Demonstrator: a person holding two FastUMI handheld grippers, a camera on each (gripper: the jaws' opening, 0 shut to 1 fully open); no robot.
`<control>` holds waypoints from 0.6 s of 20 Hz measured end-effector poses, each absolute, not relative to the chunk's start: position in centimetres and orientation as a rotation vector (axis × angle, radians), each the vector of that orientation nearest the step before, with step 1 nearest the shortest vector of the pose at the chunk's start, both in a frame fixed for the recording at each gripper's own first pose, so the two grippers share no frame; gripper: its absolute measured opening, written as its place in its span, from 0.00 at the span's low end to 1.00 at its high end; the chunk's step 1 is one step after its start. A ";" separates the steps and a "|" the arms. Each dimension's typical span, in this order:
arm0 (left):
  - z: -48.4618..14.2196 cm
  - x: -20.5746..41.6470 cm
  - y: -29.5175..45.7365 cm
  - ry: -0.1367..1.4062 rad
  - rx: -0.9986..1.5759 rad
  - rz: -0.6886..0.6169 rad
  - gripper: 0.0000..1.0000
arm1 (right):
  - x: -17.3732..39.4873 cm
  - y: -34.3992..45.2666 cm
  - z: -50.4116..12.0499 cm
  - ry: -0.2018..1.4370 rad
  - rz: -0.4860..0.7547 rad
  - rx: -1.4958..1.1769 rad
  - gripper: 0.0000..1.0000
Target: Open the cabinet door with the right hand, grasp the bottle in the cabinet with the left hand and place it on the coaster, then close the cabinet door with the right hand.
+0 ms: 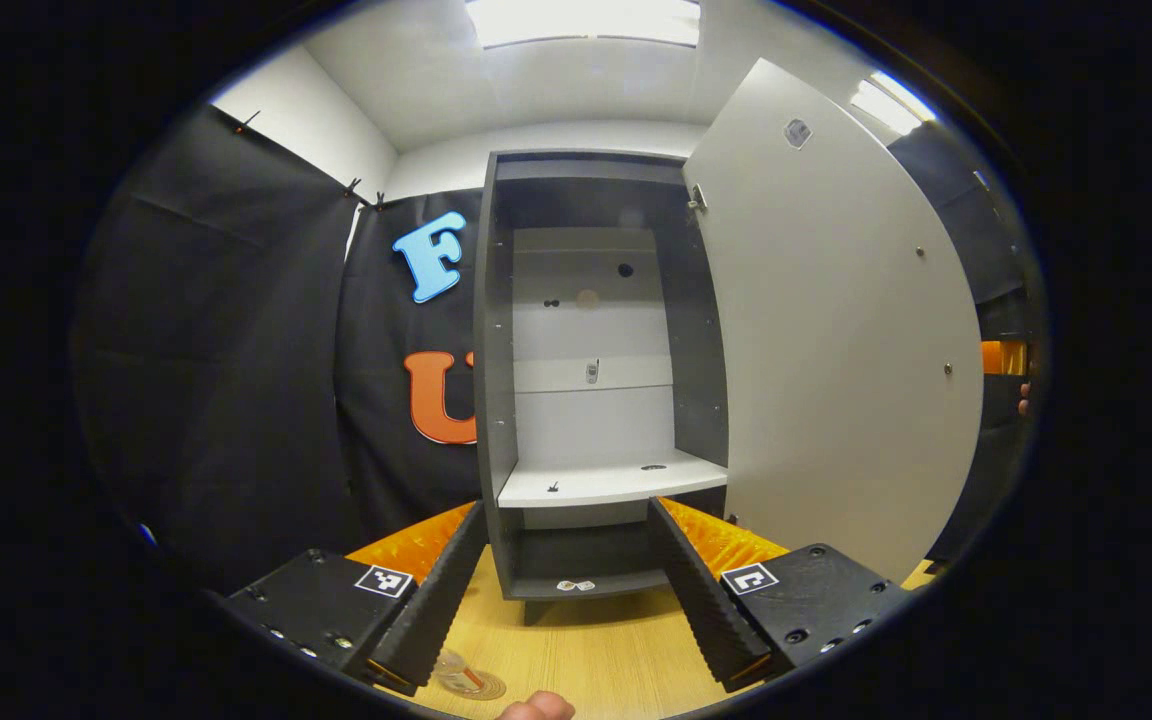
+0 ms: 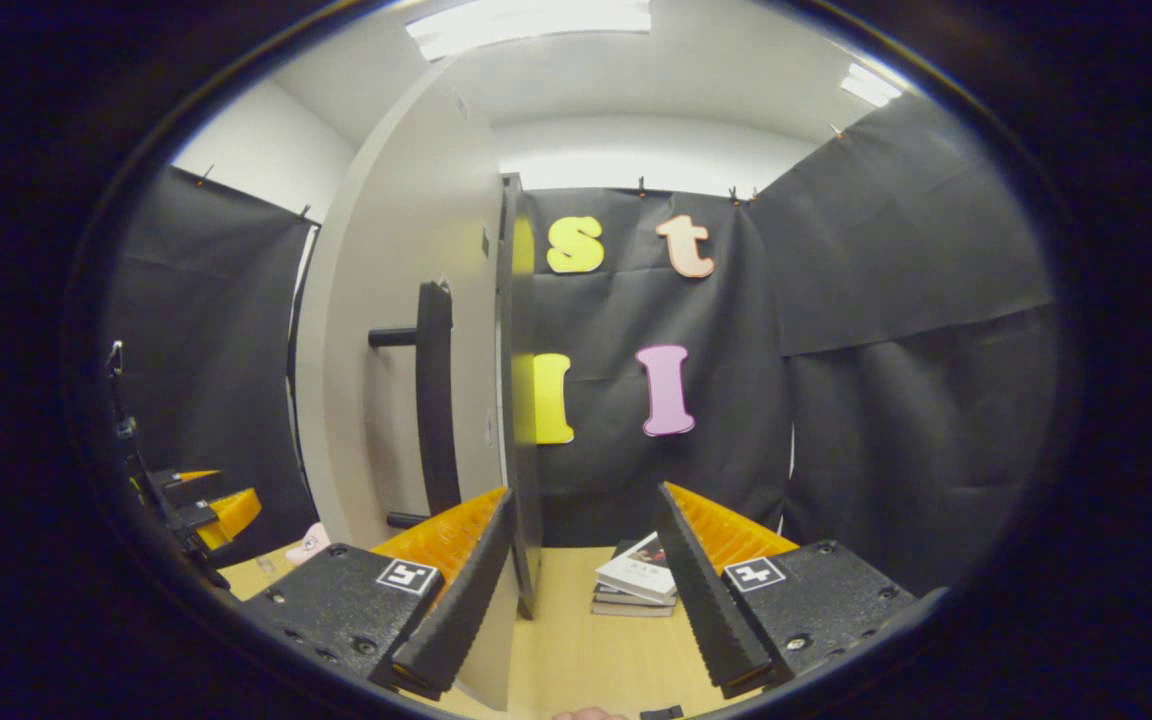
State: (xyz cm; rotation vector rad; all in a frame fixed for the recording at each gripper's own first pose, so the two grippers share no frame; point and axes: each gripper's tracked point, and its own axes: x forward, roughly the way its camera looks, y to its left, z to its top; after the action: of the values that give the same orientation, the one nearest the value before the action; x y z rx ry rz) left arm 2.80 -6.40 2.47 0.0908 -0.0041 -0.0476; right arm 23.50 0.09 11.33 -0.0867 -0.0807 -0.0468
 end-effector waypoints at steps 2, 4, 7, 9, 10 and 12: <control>2.5 3.0 -6.4 -0.011 0.093 -0.043 1.00 | 23.7 0.2 11.4 -0.074 -0.029 -0.091 0.88; 2.4 3.1 -6.3 -0.019 0.097 -0.042 0.96 | 23.5 0.2 11.5 -0.077 -0.033 -0.095 0.88; 2.0 3.0 -6.4 -0.009 0.094 -0.053 0.96 | 23.4 0.4 11.5 -0.076 -0.062 -0.130 0.88; 1.9 2.8 -6.1 -0.006 0.093 -0.051 1.00 | 23.5 1.2 11.7 -0.073 -0.051 -0.154 0.88; 1.8 2.5 -6.0 -0.005 0.094 -0.047 1.00 | 23.5 1.9 11.5 -0.068 -0.034 -0.152 0.88; 1.5 2.2 -5.6 -0.004 0.102 -0.039 0.96 | 23.4 3.6 11.1 -0.059 0.011 -0.137 0.88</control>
State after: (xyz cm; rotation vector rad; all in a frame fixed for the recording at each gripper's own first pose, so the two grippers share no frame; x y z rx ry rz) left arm 2.18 -5.65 1.46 0.1019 -0.0037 -0.0391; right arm 23.37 3.60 11.06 -0.1368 -0.0590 0.0107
